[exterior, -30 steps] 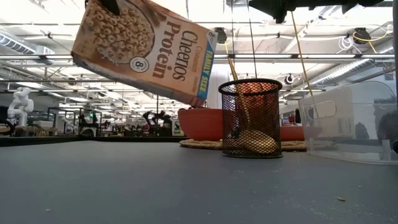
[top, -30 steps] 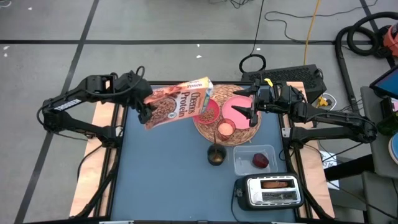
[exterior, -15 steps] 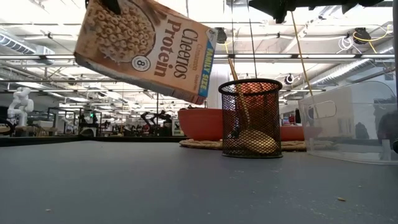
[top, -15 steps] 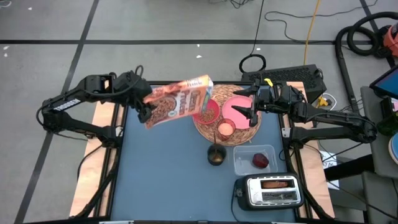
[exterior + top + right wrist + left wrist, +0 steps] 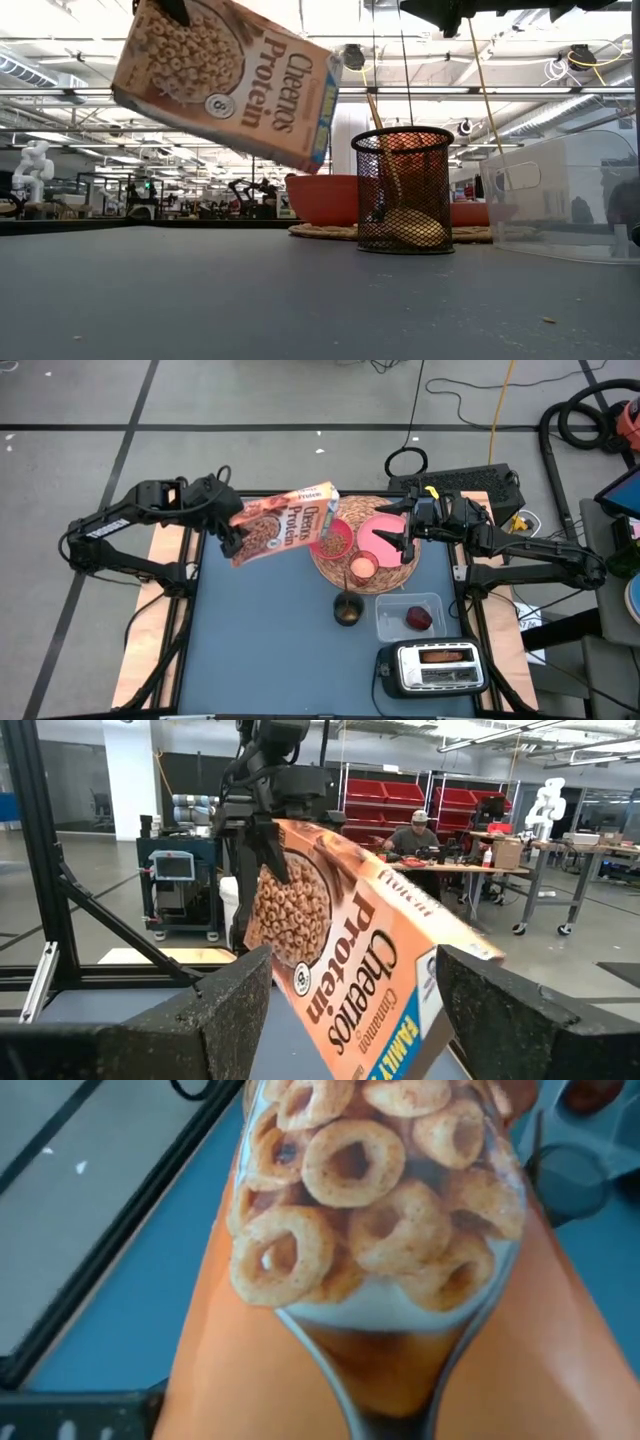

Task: Arrange a breakfast setting
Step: Pour the cereal from the cereal box into the red bowl

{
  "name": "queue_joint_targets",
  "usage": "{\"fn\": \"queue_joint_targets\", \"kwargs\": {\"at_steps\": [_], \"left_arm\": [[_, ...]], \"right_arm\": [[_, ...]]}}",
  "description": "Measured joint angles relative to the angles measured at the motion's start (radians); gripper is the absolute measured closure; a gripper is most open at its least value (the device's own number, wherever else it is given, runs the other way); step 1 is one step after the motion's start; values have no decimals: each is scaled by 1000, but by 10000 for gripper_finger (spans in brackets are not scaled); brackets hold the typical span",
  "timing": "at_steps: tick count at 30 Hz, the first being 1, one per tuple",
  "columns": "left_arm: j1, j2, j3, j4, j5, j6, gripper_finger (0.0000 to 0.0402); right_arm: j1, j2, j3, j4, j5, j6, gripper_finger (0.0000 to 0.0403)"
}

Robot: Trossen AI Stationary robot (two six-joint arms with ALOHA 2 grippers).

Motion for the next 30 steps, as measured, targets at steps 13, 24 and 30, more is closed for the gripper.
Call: {"fn": "queue_joint_targets", "kwargs": {"at_steps": [13, 24, 30], "left_arm": [[4, 0, 0, 12, 9, 1, 195], [5, 0, 0, -7, 9, -10, 195], [5, 0, 0, -2, 11, -4, 195]], "right_arm": [[0, 0, 0, 0, 0, 0, 129], [0, 0, 0, 0, 0, 0, 129], [0, 0, 0, 0, 0, 0, 129]]}}
